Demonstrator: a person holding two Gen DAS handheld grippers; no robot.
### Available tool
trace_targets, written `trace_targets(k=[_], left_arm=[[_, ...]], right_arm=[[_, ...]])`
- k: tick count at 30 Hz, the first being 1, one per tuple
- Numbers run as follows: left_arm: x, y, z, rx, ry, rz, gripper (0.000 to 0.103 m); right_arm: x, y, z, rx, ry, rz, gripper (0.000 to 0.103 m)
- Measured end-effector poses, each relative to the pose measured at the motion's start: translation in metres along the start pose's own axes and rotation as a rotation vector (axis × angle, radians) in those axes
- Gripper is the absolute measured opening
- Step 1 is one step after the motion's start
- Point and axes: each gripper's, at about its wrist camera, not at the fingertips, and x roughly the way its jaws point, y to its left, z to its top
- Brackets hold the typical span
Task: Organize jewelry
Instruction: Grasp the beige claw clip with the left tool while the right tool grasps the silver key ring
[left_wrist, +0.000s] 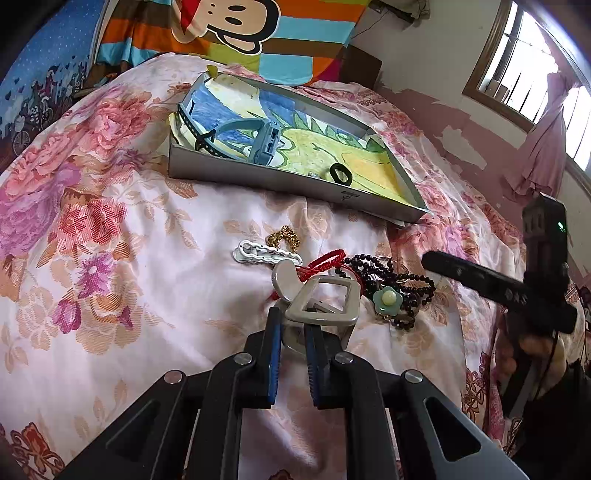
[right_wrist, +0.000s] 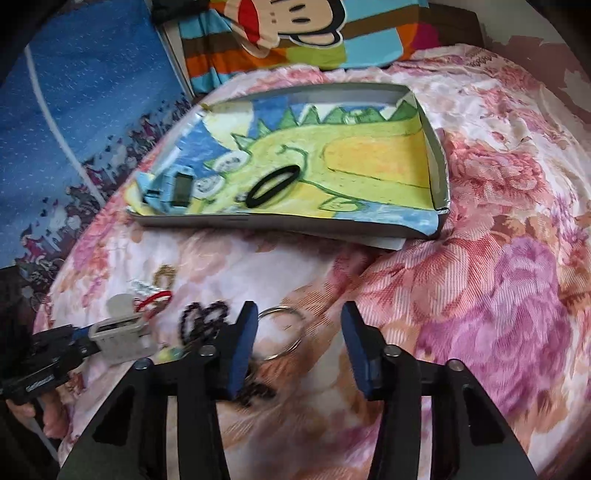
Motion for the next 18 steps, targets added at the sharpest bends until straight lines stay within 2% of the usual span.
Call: trace_targets(k=[5, 12, 15, 18], left_arm=[[0.005, 0.0, 0.004, -0.004, 0.005, -0.009, 0.012], [0.009, 0.003, 0.007, -0.019, 0.014, -0.031, 0.012], [0.01, 0.003, 0.008, -0.015, 0.016, -0.032, 0.013], [0.016, 0.002, 0.009, -0.011, 0.047, -0.051, 0.024]], right_arm=[[0.026, 0.009, 0.001, -0.07, 0.106, -0.025, 0.03], [0.028, 0.021, -0.005, -0.153, 0.145, -0.05, 0.029], [0.027, 0.02, -0.006, -0.147, 0.144, -0.05, 0.022], [0.027, 0.014, -0.006, -0.125, 0.138, -0.046, 0.011]])
